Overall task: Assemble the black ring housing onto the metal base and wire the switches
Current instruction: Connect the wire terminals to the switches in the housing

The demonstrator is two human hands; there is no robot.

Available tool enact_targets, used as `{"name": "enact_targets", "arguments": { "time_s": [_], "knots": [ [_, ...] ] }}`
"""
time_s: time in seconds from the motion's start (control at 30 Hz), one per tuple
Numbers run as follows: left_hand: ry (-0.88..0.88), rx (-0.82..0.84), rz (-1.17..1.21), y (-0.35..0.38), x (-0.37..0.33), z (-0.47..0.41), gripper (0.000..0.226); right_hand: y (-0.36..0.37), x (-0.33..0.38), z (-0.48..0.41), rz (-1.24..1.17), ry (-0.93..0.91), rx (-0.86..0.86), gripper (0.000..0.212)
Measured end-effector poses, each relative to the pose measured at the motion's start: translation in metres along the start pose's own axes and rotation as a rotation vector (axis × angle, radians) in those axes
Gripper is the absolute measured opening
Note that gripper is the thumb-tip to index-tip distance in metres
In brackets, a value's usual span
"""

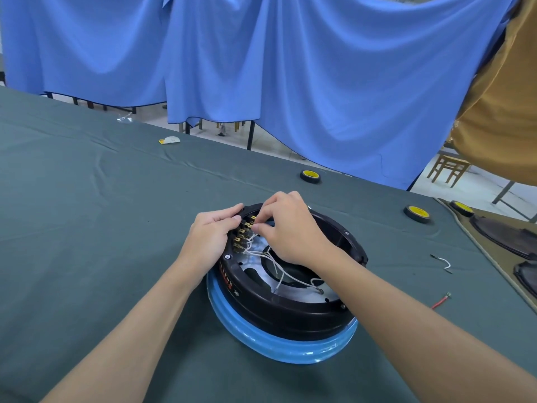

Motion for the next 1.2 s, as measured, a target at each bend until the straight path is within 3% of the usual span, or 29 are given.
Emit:
{"name": "enact_targets", "arguments": {
  "time_s": [1.2],
  "knots": [
    [0.005,0.019,-0.022,-0.002,-0.007,0.006,0.031,0.008,0.004,-0.006,0.027,-0.048,-0.018,0.015]
  ]
}}
Point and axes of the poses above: each hand's wrist, its own z-axis away from the middle knuckle, its own y-axis out of the palm, x = y × z, the point moved 2 cm from there along -z, towards the middle knuckle, and after that the axes turned 4 degrees about -x, right-handed, at the moved point
